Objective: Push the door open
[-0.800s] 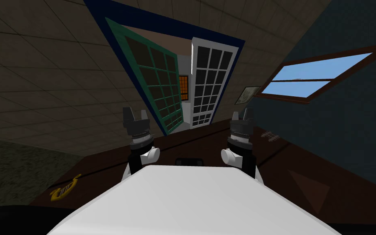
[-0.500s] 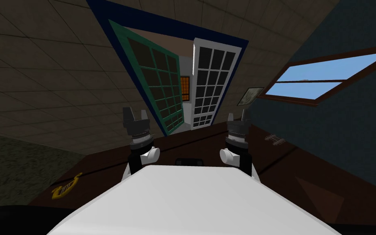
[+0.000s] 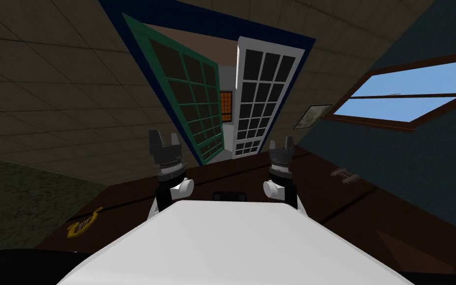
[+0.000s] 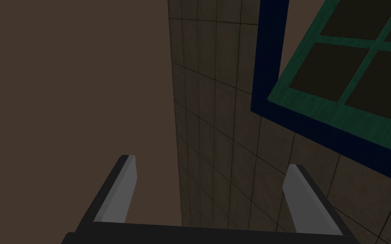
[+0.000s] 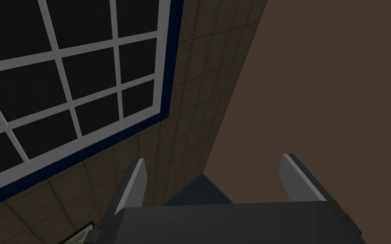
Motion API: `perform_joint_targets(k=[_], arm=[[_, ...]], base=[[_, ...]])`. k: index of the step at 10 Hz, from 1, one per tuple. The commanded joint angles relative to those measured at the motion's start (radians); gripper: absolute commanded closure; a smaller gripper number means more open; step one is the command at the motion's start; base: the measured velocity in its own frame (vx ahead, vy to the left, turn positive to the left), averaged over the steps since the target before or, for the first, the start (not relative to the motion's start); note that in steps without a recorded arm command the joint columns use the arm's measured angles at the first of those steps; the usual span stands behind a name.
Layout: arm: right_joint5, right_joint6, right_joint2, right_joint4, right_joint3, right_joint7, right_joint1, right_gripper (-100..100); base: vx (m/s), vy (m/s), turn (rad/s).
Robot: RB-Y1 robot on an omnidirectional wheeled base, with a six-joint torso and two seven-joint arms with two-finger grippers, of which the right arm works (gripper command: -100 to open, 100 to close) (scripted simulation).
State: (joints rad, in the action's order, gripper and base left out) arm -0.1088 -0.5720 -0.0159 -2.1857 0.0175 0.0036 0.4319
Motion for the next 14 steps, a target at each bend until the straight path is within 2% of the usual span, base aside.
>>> perform_joint_targets(k=[1, 3, 4, 7, 14], arm=[[-0.017, -0.013, -0.010, 0.036, 0.011, -0.032, -0.006, -100], [-0.032, -0.024, -0.019, 0.070, 0.022, -0.059, -0.013, -100], [-0.049, -0.037, -0.027, 0.108, 0.035, -0.090, -0.020, -100], [-0.076, -0.056, -0.038, 0.167, 0.055, -0.138, -0.031, -100], [-0.145, -0.105, -0.057, 0.318, 0.106, -0.260, -0.059, -100]], base=[[0.128, -0.027, 0.071], [0.093, -0.042, 0.064], [0.122, -0.052, 0.104], [0.115, -0.043, 0.084], [0.092, -0.040, 0.080]])
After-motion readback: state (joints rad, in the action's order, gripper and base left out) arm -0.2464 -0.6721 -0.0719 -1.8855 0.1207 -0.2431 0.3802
